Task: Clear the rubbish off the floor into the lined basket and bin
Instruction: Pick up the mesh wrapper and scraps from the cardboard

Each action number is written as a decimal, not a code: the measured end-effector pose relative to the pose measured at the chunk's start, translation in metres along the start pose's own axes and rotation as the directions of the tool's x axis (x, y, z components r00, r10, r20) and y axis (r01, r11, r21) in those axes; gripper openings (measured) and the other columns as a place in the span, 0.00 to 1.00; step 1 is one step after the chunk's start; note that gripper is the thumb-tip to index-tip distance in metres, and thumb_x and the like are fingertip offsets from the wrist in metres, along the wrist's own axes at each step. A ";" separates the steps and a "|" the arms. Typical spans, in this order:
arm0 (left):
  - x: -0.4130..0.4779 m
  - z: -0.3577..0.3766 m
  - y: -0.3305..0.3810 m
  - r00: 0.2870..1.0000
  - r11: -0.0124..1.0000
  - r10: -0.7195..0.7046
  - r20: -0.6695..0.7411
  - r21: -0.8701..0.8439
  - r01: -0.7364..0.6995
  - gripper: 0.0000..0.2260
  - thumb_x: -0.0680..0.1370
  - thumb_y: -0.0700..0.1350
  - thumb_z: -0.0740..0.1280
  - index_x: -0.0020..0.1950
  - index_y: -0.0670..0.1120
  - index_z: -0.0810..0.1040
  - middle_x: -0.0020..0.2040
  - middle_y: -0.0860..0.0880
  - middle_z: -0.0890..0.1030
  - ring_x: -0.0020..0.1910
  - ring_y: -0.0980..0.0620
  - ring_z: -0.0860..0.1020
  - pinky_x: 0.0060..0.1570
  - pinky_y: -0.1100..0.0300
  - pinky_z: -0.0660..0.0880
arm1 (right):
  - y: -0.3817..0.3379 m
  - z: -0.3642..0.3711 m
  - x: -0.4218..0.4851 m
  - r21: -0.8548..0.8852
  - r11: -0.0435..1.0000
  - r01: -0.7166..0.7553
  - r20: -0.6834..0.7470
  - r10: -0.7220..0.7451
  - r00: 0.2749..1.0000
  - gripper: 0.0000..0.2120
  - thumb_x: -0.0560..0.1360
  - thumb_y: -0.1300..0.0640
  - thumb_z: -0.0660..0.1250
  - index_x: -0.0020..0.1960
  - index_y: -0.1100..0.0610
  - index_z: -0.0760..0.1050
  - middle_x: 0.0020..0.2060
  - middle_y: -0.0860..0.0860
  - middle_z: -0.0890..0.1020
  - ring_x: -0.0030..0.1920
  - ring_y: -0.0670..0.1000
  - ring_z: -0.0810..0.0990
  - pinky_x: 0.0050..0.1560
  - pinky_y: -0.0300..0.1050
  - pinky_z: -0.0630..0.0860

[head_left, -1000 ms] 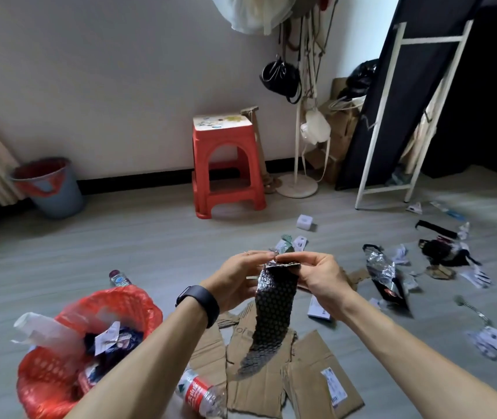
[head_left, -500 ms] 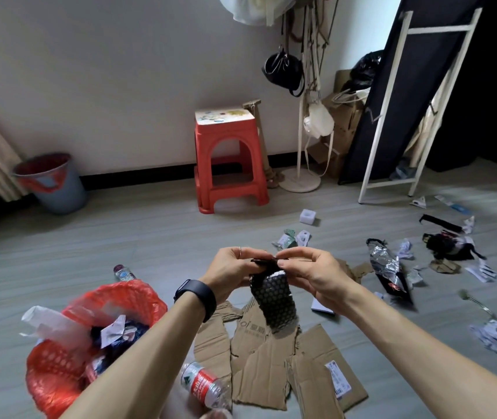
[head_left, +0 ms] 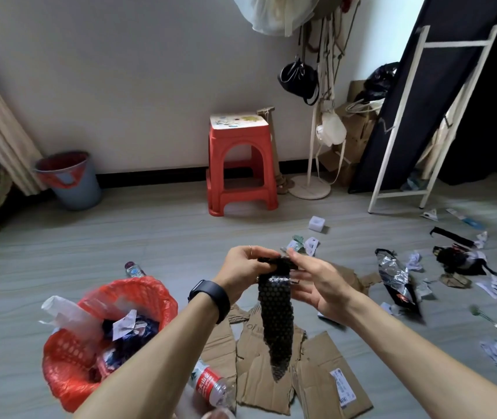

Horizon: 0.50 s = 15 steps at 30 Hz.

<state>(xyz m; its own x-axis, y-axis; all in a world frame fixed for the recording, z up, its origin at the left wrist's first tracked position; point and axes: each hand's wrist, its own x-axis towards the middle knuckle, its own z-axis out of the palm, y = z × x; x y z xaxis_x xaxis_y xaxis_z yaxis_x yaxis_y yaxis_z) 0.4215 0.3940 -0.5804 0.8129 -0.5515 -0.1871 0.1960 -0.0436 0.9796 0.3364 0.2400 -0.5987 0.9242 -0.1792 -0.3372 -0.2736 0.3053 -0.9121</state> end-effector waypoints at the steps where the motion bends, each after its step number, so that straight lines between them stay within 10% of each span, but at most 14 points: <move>1: -0.001 0.001 0.000 1.000 1.000 0.020 0.011 0.009 -0.020 0.11 0.73 0.26 0.68 0.44 0.41 0.84 0.45 0.46 0.85 0.42 0.51 0.84 0.40 0.62 0.79 | 0.000 0.001 -0.001 -0.011 1.000 0.006 0.015 -0.006 1.000 0.16 0.73 0.45 0.74 0.53 0.56 0.84 0.50 0.59 0.85 0.46 0.55 0.86 0.42 0.43 0.81; 8: -0.007 0.002 0.006 0.986 0.969 -0.159 0.046 -0.186 0.165 0.16 0.66 0.37 0.69 0.52 0.47 0.78 0.49 0.45 0.80 0.26 0.55 0.73 0.25 0.66 0.67 | -0.004 0.003 0.001 0.022 0.971 0.239 -0.193 -0.231 0.954 0.09 0.70 0.71 0.74 0.47 0.60 0.83 0.46 0.61 0.86 0.48 0.59 0.86 0.51 0.48 0.83; 15: -0.015 -0.008 0.006 0.966 0.969 -0.240 0.092 -0.028 0.244 0.18 0.77 0.54 0.69 0.55 0.40 0.81 0.35 0.50 0.78 0.24 0.56 0.73 0.23 0.66 0.67 | -0.001 0.016 -0.003 -0.582 0.702 0.410 -0.149 -0.588 0.795 0.21 0.67 0.73 0.69 0.32 0.47 0.85 0.41 0.38 0.86 0.45 0.39 0.84 0.48 0.30 0.78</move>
<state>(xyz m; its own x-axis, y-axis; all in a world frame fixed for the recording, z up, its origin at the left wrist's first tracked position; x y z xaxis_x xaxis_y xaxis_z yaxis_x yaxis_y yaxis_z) 0.4154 0.4087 -0.5722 0.6881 -0.5992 -0.4094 0.4034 -0.1531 0.9021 0.3378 0.2553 -0.5934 0.8559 -0.4617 0.2330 0.0312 -0.4035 -0.9144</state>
